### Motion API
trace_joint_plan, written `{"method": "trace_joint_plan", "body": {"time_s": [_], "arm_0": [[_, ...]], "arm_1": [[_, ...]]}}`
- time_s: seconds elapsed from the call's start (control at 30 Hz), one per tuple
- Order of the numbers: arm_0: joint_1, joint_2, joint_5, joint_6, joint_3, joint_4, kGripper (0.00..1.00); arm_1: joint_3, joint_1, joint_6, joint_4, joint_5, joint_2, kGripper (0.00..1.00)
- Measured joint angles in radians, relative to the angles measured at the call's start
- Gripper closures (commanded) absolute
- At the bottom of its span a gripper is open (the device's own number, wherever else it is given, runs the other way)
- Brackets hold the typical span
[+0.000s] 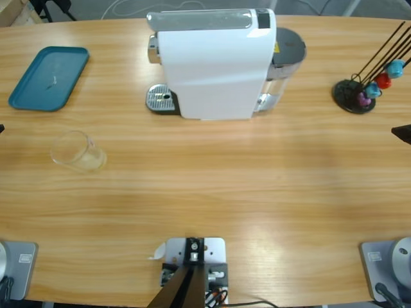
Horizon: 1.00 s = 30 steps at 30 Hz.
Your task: Pour coffee
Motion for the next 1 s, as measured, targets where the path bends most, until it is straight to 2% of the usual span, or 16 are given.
{"method": "trace_joint_plan", "body": {"time_s": [0.43, 0.63, 0.77, 0.9, 1.0], "arm_0": [[-0.033, 0.009, 0.002, -0.009, 0.000, -0.001, 0.000], [-0.049, 0.037, 0.078, -0.176, 0.004, -0.026, 0.000], [-0.177, 0.070, 0.188, -0.286, 0.036, -0.043, 0.000], [-0.349, 0.153, 0.335, -0.451, 0.048, -0.044, 0.000], [-0.439, 0.223, 0.417, -0.532, 0.067, -0.047, 0.000]], "arm_1": [[0.000, 0.000, 0.000, 0.000, 0.000, 0.000, 0.000], [0.000, 0.000, -0.003, 0.000, 0.009, 0.000, 0.000], [0.000, 0.000, -0.012, -0.001, 0.019, 0.000, 0.000], [0.000, 0.000, -0.014, -0.001, 0.020, 0.000, 0.000], [0.000, -0.001, -0.015, -0.001, 0.020, 0.000, 0.000]]}}
